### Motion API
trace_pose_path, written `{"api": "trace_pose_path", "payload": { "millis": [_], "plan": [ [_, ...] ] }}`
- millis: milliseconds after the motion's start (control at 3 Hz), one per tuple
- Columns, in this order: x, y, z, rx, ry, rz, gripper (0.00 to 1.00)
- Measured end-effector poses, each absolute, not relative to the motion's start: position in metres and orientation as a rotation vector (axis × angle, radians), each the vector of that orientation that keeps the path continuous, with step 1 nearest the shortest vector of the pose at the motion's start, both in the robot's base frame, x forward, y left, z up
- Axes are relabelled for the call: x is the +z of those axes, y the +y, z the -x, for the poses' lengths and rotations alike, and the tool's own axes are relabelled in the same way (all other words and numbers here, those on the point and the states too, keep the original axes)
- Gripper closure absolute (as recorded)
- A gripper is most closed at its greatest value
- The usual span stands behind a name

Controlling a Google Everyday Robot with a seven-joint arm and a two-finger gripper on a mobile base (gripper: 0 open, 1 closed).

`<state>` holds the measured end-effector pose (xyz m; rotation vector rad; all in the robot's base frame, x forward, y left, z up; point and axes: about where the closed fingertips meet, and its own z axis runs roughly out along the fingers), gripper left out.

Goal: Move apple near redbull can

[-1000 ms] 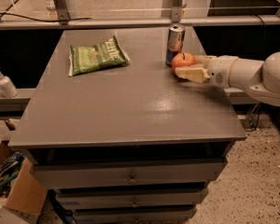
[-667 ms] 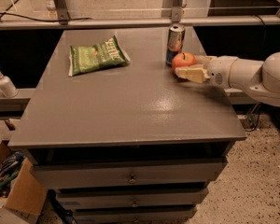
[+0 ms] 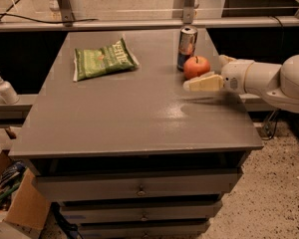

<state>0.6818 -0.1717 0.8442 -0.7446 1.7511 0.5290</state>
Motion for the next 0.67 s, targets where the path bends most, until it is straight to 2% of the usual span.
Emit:
{"api": "trace_pose_path", "payload": {
  "millis": [667],
  "plan": [
    [0.866,-0.190,-0.663,0.549,1.699,0.775,0.00]
  ]
}}
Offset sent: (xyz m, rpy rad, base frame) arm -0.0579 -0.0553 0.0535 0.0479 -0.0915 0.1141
